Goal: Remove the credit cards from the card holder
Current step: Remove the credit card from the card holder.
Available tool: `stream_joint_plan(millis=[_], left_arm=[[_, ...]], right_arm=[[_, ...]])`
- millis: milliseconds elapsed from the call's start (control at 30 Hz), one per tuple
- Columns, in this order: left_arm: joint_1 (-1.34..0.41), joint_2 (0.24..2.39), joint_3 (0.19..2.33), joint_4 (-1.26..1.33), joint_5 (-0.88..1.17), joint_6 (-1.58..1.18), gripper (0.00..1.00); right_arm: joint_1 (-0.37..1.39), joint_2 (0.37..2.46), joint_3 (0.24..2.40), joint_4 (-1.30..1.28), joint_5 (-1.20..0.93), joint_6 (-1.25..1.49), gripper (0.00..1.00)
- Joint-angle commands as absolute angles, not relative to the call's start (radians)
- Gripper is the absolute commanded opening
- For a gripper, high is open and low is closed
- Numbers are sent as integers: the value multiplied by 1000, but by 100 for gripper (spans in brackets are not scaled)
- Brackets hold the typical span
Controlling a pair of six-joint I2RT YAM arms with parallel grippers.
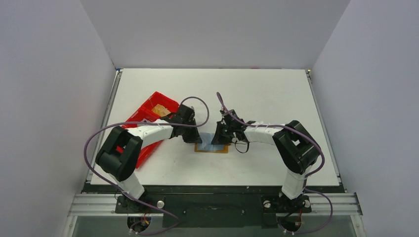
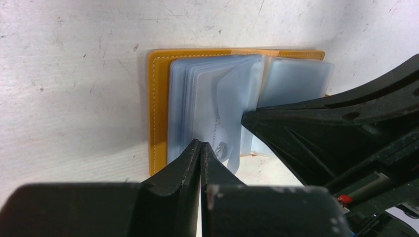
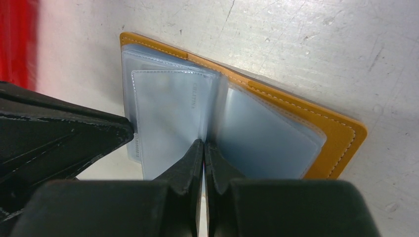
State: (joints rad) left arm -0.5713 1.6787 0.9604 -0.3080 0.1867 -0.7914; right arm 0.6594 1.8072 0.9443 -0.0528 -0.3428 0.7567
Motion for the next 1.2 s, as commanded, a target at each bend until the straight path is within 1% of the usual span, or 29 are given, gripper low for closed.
stream_joint_plan(millis=[0,533,567,600,633,667,767,900,1167], left_arm=[[-584,1696,1006,-233,184,-804,0],[-616,1764,1042,-219,187,-815,0],[-618,1764,1043,-219,186,-815,0],[-619,1763,1043,-219,183,-816,0],[-620,1763,1045,-219,182,-815,0],[-620,1764,1046,-220,180,-815,0],[-619,1769,1049,-220,178,-814,0],[-620,1768,1049,-226,176,-814,0],[-630,1763,1065,-222,179,-810,0]], right_arm=[[653,1819,911,-58,-298,746,0],[648,1803,940,-84,-287,735,0],[647,1794,944,-89,-283,732,3],[646,1789,956,-101,-279,730,10],[644,1779,970,-115,-273,725,14],[643,1773,978,-122,-271,723,20],[635,1743,1004,-149,-264,720,30],[627,1702,1027,-204,-230,719,33],[613,1600,1048,-307,-155,702,34]])
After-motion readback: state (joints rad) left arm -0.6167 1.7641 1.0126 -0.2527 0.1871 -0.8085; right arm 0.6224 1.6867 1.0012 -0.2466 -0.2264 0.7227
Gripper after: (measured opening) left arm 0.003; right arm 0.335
